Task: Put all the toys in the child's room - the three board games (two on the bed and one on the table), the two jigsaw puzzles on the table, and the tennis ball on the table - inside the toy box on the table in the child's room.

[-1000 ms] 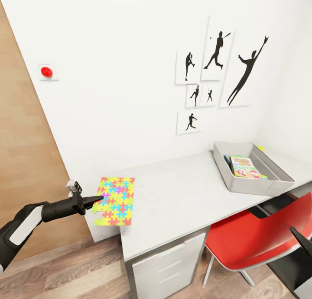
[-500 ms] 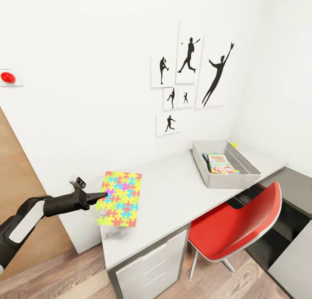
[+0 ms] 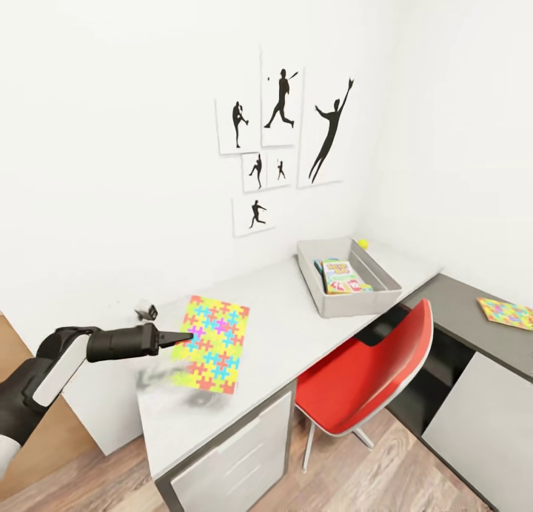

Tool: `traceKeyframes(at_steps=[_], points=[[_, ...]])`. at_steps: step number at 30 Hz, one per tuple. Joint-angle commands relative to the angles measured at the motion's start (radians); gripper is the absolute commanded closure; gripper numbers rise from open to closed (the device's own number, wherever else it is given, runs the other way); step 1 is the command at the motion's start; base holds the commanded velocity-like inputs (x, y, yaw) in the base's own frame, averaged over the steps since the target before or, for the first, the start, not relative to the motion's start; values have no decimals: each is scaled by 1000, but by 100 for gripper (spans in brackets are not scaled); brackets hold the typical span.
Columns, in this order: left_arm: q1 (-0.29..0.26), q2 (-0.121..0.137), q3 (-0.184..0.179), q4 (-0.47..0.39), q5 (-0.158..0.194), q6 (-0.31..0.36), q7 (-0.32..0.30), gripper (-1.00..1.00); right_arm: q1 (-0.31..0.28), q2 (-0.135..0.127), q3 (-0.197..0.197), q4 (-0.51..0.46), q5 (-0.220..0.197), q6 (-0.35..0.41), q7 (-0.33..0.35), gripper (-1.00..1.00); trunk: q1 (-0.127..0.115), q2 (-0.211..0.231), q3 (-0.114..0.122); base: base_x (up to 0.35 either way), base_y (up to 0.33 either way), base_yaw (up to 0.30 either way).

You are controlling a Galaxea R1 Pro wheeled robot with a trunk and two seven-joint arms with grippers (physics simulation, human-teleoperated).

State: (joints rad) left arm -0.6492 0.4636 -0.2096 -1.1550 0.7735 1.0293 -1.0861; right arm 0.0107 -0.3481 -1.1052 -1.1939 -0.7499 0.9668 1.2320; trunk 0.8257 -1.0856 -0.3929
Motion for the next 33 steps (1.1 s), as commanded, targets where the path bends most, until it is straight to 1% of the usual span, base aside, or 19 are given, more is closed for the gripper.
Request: traceKeyframes(at_steps=[1, 2, 5, 12, 17, 20, 21, 24, 27, 30, 33], points=[[-1, -7, -2, 1, -1, 4, -3, 100, 0, -1, -5, 3, -2, 19, 0, -100, -4, 7, 1, 0, 0, -219], [-1, -16, -3, 1, -3, 4, -3, 100, -1, -2, -11, 10, -2, 26, 0, -100, -8, 14, 3, 0, 0, -217], [-1, -27, -2, 1, -6, 4, 0, 100, -3, -4, -19, 33, 3, 26, -5, -100, -19, 35, 9, 0, 0, -217], [-1, -30, -1, 1, -7, 4, 1, 100, -6, -7, -21, 102, 2, 20, -61, -100, -46, 84, 29, 0, 0, -258], [-1, -34, -6, -2, -5, 4, -1, 100, -6, -28, -24, 164, 2, 12, -66, -100, -65, 119, 44, 0, 0, -277], [-1, -38, -8, -3, -4, 6, -2, 100, -6, -45, -22, 226, 2, -26, -67, -100, -77, 140, 54, 0, 0, -278], [-1, -38, -9, -3, -4, 6, -2, 100, -6, -47, -22, 234, 1, -28, -68, -100, -81, 147, 57, 0, 0, -278], [-1, -39, -10, -4, -2, 8, -2, 100, -6, -51, -22, 244, 1, -25, -69, -100, -92, 168, 66, 0, 0, -278], [-1, -39, -10, -7, -2, 11, -2, 100, -6, -66, -20, 249, 0, -31, -67, -100, -104, 189, 75, 0, 0, -278], [-1, -42, -10, -7, -2, 9, -1, 100, -6, -72, -16, 250, -1, -39, -66, -100, -115, 210, 85, 0, 0, -278], [-1, -62, -10, -8, -5, 8, 1, 100, -6, -74, -14, 250, -4, -40, -67, -100, -127, 231, 94, 0, 0, -278]])
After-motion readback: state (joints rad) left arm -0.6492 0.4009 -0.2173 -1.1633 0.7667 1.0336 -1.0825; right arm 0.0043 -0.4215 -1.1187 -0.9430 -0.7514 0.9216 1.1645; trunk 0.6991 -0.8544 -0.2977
